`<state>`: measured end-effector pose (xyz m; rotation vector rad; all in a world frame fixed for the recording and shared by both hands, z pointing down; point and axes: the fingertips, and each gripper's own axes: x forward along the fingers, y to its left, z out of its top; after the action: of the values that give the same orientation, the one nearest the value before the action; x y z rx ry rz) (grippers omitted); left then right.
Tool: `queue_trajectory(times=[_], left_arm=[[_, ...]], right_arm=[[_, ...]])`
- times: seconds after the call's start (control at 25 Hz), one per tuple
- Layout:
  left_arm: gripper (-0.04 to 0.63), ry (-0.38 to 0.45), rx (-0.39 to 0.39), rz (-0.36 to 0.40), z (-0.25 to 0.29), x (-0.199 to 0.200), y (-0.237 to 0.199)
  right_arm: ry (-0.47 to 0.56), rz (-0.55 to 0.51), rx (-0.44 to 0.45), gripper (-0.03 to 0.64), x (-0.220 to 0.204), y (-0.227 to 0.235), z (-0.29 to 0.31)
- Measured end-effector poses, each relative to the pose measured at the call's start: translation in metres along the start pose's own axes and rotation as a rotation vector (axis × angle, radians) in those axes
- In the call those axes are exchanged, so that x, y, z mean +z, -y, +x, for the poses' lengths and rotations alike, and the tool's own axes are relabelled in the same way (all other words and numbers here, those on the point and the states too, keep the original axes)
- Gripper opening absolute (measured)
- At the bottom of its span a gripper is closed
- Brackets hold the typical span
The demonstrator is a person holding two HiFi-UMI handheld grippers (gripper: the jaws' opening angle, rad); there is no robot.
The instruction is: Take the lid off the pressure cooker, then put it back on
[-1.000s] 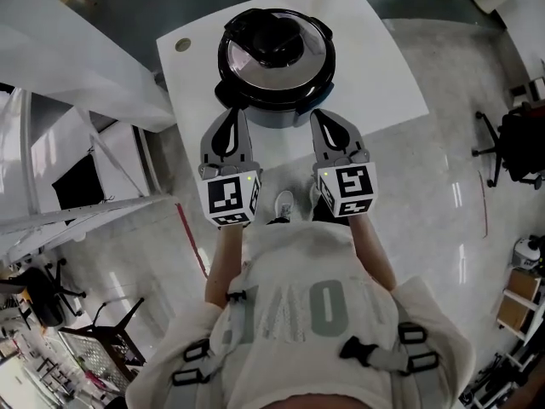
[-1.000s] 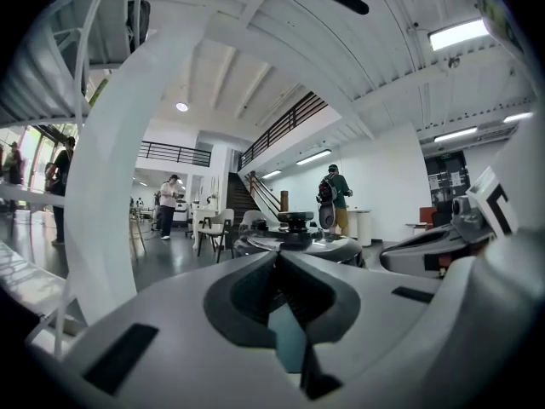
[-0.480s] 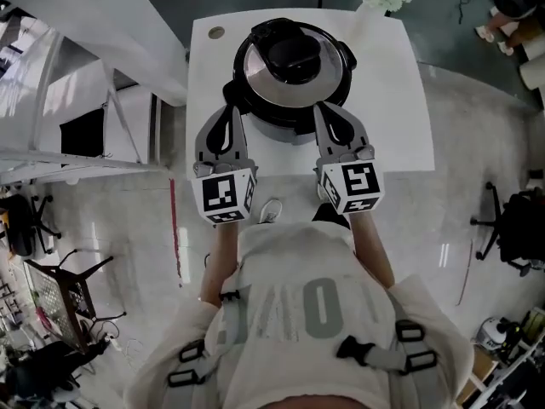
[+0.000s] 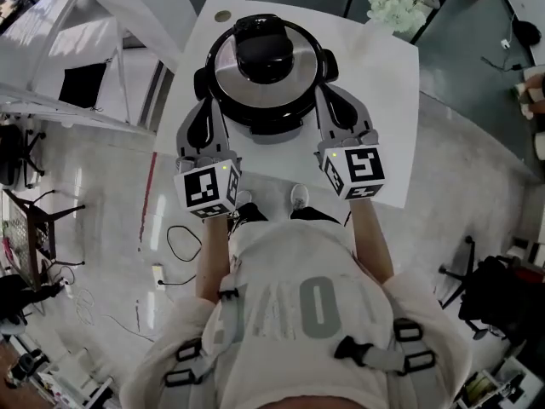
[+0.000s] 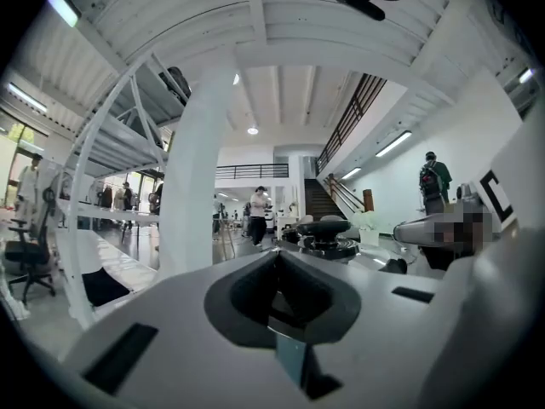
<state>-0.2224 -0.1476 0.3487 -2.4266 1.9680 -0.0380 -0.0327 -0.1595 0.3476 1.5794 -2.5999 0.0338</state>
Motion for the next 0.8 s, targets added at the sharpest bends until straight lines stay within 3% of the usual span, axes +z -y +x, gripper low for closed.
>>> queue_trajectory(times=[0.12,0.24,0.44,0.56,0.8], left_arm=[[0.018,0.001,0.075,-0.017,-0.014,-0.002,0.005],[0.018,0.015,0.089,-0.042,-0.025,0.003,0.018],[0.02,-0.002,0.162,-0.009,-0.044,0.008,0.014],[0.018,0.008,0.165,0.016,-0.046,0.013,0.016],[0.02,0.046,0.167,-0.025,-0.043,0.021,0.013]], right_arm=[[0.003,-0.005,0.056,0.008,-0.003,0.01,-0.003],[0.011,0.014,0.07,0.008,-0.003,0.025,-0.015],[0.031,0.167,0.127,0.008,-0.004,0.027,-0.015],[0.012,0.116,0.102,0.008,-0.005,0.031,-0.016],[-0.004,0.067,0.113,0.008,-0.004,0.027,-0.016]])
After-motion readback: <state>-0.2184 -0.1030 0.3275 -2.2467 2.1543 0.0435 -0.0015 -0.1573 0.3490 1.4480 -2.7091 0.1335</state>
